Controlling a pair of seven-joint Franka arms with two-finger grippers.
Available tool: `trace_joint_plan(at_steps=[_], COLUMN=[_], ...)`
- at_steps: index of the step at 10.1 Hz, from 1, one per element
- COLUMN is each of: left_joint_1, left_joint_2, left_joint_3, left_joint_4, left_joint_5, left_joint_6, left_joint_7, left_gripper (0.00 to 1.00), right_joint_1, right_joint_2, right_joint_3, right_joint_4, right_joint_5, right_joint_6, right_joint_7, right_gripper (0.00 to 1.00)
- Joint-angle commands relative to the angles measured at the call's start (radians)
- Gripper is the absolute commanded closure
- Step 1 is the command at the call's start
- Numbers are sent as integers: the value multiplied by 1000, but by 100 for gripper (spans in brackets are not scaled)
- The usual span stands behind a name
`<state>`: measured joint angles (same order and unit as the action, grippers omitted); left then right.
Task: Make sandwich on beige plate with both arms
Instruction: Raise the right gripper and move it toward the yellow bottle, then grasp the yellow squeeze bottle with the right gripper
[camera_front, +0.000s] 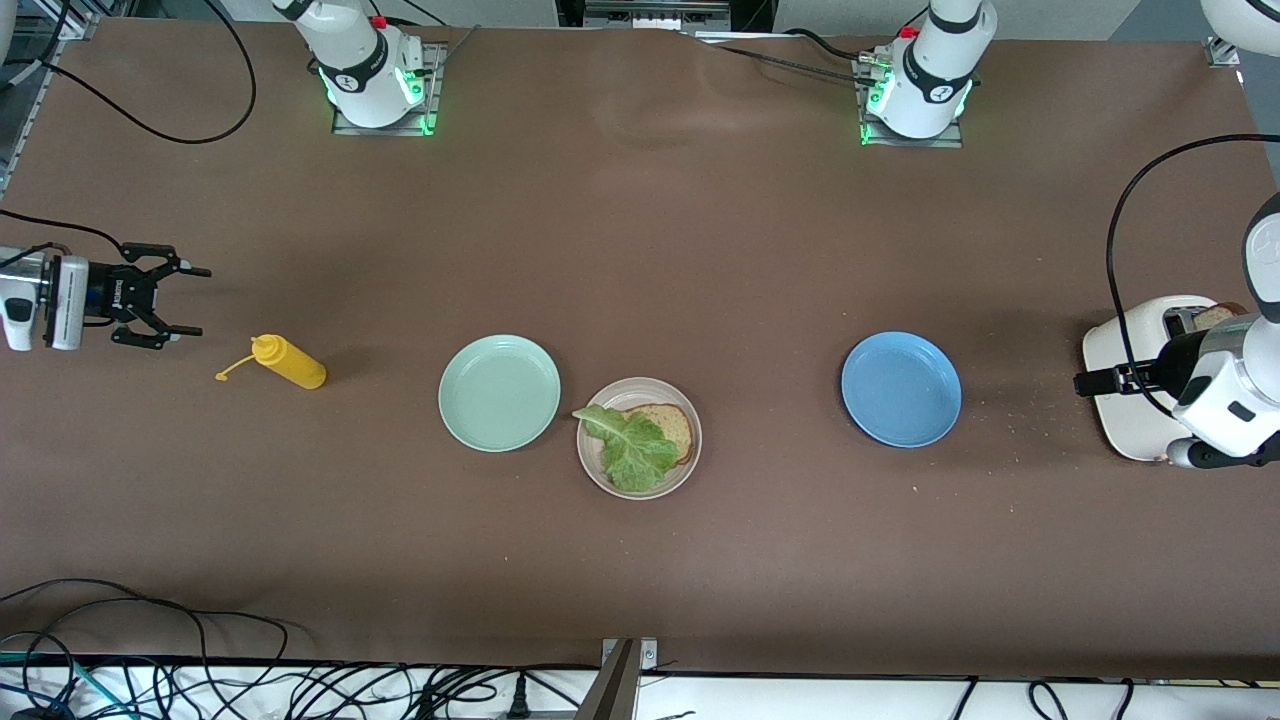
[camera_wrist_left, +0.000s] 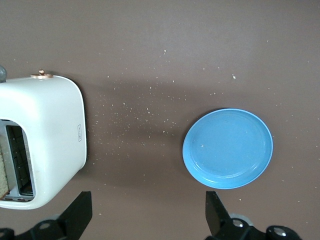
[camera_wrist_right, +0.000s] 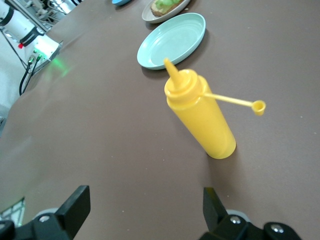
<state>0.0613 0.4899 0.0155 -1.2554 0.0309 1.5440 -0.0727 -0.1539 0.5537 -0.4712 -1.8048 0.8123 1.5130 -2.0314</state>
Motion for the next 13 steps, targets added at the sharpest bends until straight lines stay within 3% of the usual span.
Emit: trace_joint_plan(at_steps=[1, 7, 13], left_joint_1=[-5, -5, -6], left_joint_2=[-14, -13, -13], left_joint_3=[0, 0, 0], left_joint_4=[-9, -10, -10], left_joint_5=[32, 32, 30], left_joint_6=[-12, -13, -15], left_joint_7=[5, 5, 4], left_gripper=[0, 0, 0], right_joint_1=[-15, -1, 2], right_joint_2=[64, 173, 222], right_joint_3=[6, 41, 98], right_joint_4=[-10, 10, 58], right_joint_5=[82, 263, 327], right_joint_6=[-7, 15, 84], right_joint_7=[-184, -421, -437], right_gripper=[0, 0, 0])
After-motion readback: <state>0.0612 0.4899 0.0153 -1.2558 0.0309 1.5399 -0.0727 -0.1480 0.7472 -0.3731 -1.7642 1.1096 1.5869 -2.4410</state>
